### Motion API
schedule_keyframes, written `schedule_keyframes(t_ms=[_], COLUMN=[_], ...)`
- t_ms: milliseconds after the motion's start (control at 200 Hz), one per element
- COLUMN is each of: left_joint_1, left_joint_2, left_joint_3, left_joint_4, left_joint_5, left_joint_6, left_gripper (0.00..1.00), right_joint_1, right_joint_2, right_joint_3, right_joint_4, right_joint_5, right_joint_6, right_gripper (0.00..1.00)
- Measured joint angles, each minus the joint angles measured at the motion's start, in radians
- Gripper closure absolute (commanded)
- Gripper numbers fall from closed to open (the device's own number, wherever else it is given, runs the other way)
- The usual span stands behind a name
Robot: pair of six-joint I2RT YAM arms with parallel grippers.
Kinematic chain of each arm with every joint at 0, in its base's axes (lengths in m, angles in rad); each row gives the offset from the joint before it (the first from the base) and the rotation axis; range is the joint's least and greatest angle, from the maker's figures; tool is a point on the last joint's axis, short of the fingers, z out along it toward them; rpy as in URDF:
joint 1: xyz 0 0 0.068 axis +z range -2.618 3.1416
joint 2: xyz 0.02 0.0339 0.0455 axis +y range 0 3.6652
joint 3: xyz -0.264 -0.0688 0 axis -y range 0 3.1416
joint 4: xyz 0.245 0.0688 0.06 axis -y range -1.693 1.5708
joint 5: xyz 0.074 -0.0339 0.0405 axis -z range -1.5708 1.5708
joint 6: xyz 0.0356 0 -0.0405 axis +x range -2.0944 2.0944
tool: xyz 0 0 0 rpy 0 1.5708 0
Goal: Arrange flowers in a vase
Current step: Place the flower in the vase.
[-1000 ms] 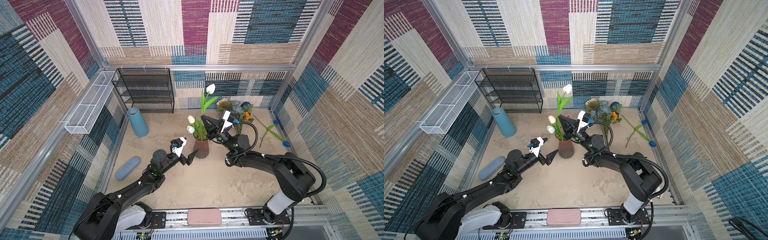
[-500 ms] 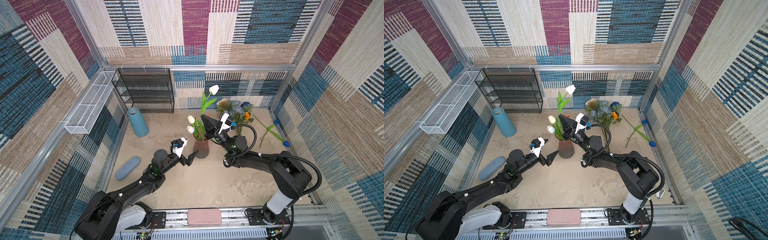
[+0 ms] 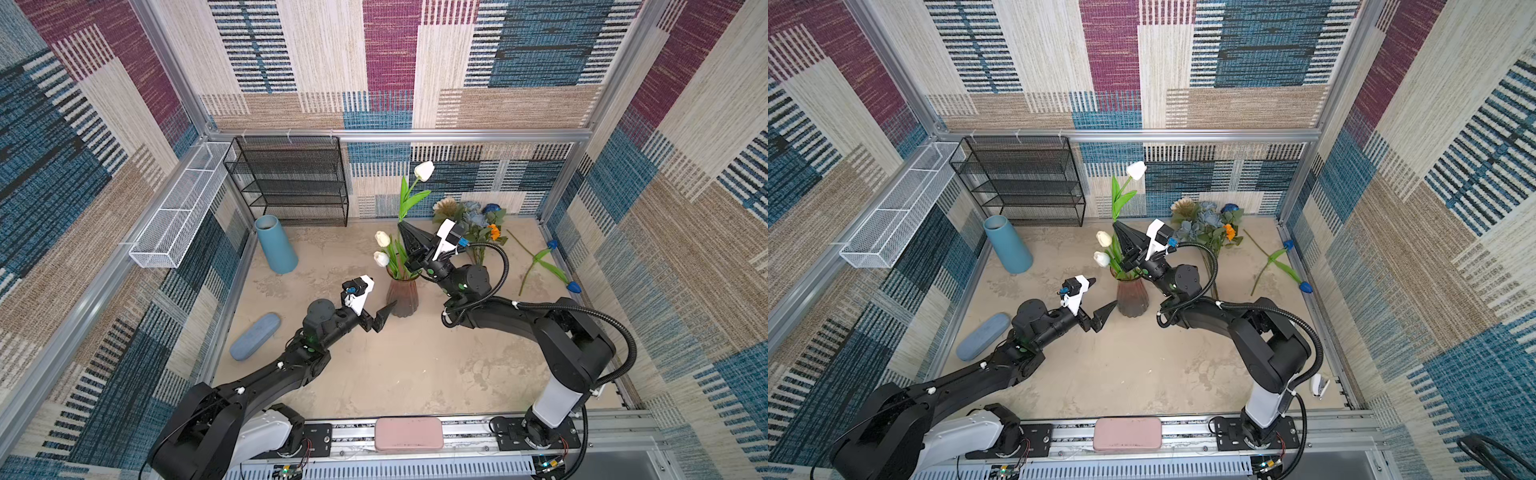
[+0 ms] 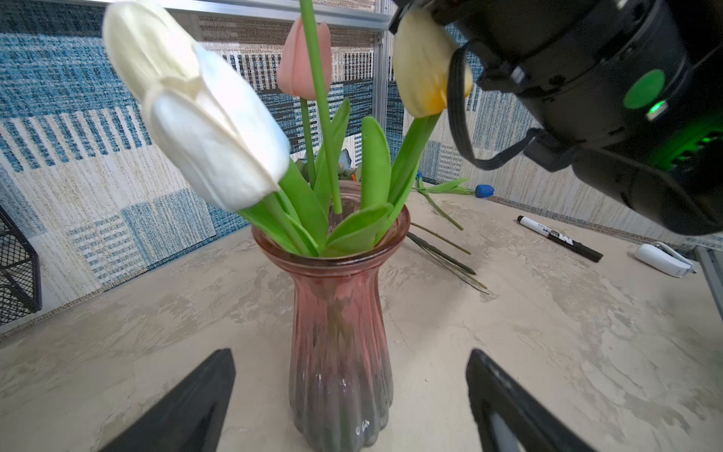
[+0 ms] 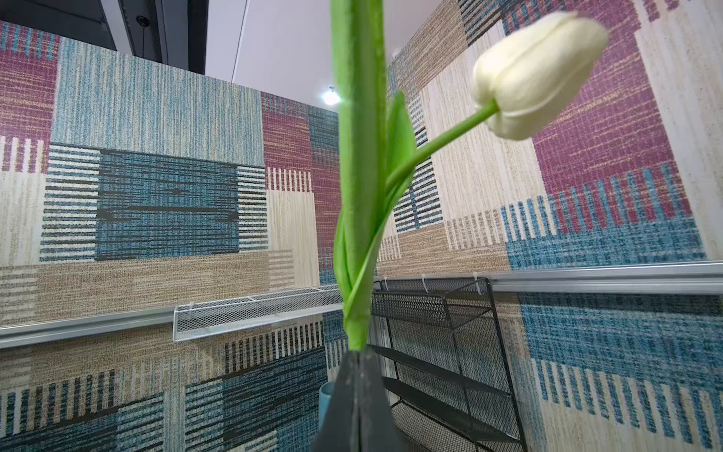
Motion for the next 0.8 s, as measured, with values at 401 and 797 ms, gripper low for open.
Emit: schedule_keyframes(t_ms=[401, 797], left_joint_1=[0.000, 0.000], left_joint_2=[-0.009, -0.013], left_joint_3=[-0.017, -0.018], left_joint_4=[-0.002, -0.002], left_joint_5=[-0.016, -0.021], left_joint_6=[0.000, 0.003], left_gripper=[0.05, 0.05], right_joint_1=[0.008, 0.008], right_joint_2=[-0.002, -0.119], right_joint_3=[-0.070, -0.100], right_joint_4=[0.007, -0.060], right_joint_5=[0.019, 0.040], right_joint_6=[-0.034, -0.120], right_gripper=[0.65, 0.49])
